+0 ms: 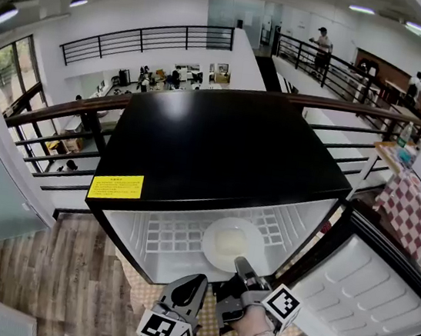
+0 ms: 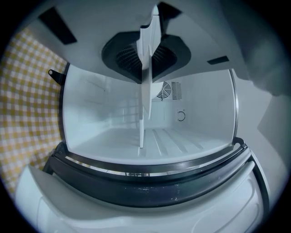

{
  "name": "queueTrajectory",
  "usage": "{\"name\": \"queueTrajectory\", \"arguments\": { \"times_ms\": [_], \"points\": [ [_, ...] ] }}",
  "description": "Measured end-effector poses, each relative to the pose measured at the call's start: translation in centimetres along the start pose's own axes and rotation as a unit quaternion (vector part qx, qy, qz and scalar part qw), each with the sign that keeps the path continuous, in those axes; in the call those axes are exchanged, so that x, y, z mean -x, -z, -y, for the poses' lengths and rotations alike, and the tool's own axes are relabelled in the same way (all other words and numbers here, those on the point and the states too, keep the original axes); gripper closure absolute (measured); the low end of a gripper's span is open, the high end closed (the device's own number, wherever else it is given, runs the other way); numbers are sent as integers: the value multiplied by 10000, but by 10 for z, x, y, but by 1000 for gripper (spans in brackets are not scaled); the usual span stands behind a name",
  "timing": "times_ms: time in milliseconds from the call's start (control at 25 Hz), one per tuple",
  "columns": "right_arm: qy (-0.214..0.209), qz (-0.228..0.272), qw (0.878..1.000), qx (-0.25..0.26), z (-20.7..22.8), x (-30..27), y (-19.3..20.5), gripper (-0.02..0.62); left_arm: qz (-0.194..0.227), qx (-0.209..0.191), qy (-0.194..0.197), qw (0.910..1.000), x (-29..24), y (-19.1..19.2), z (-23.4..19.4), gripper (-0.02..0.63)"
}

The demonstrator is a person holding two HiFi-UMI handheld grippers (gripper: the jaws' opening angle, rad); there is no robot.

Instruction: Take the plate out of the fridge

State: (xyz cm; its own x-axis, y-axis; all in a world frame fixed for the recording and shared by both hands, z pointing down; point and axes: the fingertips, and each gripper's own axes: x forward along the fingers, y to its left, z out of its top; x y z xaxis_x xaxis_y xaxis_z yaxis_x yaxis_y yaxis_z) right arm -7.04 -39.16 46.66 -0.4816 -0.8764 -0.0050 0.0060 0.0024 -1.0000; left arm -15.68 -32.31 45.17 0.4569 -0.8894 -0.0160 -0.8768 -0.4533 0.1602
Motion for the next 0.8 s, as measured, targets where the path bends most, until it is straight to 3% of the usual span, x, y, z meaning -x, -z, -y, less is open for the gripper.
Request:
{"name": "queueTrajectory", "arguments": {
  "times_ms": [800],
  "points": [
    [-181,-15,9998,-78,-2,-5,0,545,-51,39,25,10000,4,2,2,592]
  ]
}}
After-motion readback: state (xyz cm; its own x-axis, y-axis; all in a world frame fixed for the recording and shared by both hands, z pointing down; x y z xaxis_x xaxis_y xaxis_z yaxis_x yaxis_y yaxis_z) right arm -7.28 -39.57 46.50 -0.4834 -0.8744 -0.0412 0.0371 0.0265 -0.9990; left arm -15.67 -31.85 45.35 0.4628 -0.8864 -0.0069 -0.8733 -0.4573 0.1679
